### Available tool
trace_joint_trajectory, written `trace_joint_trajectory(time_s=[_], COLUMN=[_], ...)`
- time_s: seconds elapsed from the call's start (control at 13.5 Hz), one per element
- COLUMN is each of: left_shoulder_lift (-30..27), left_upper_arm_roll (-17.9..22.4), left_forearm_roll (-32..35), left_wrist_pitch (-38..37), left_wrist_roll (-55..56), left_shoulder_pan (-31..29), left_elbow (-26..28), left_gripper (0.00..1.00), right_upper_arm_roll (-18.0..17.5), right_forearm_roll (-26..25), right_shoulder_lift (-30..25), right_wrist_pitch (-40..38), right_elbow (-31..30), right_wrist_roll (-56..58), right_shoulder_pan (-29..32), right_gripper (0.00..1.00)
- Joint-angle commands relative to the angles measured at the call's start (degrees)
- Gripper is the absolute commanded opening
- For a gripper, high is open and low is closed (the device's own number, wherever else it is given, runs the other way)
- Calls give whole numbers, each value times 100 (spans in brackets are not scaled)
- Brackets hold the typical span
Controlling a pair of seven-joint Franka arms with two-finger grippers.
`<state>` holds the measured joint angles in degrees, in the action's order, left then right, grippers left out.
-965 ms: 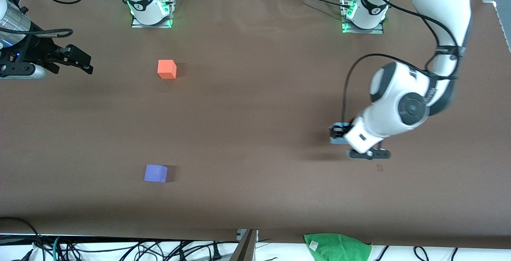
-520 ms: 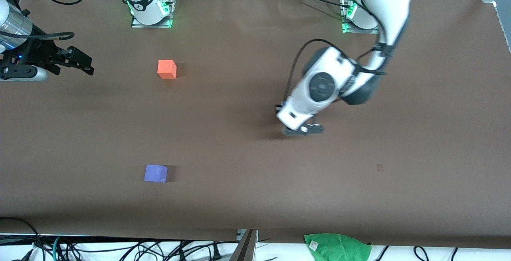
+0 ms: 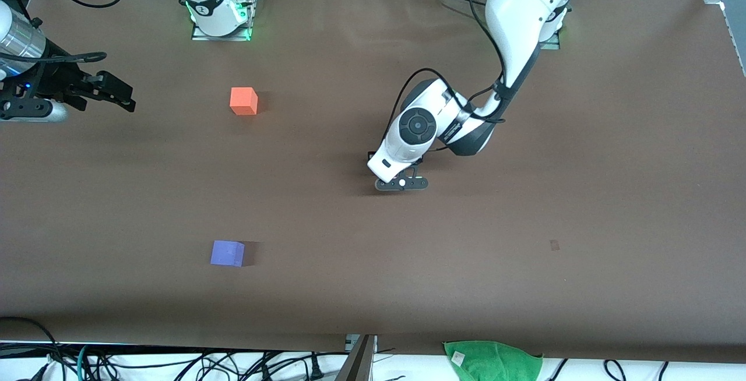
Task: Place blue block between orange and purple blocks
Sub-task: 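Carry the light-blue cube toward the table middle with the left gripper, then release the cube, raise the left gripper while the right gripper approaches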
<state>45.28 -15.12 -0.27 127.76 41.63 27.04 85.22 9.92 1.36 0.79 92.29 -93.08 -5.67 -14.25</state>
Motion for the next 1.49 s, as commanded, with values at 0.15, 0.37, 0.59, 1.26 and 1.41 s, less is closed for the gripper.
trace_joint_trajectory(time_s=[0.15,0.37,0.59,1.26,1.41], left_shoulder_lift=[34,-307,-1158,-3076,-3165], left_upper_arm_roll=[53,44,18,62,62], left_forearm_roll=[194,177,177,203,212], left_wrist_pitch=[66,-233,-1512,-3512,-3591], left_wrist_roll=[3,64,-128,-1667,-1711], left_shoulder_pan=[65,-23,-312,-1910,-2324], left_elbow=[-58,-67,-119,-155,-190], left_gripper=[100,100,100,100,100], right_upper_arm_roll=[-17,-17,-25,-219,-210], right_forearm_roll=[-4,-4,-22,813,822], right_shoulder_lift=[202,317,526,1423,1739], right_wrist_pitch=[-9,-27,-27,849,1499], right_elbow=[44,44,36,9,27], right_wrist_roll=[101,101,101,-501,-1301], right_shoulder_pan=[62,71,19,-884,-1560], right_gripper=[99,99,99,99,99])
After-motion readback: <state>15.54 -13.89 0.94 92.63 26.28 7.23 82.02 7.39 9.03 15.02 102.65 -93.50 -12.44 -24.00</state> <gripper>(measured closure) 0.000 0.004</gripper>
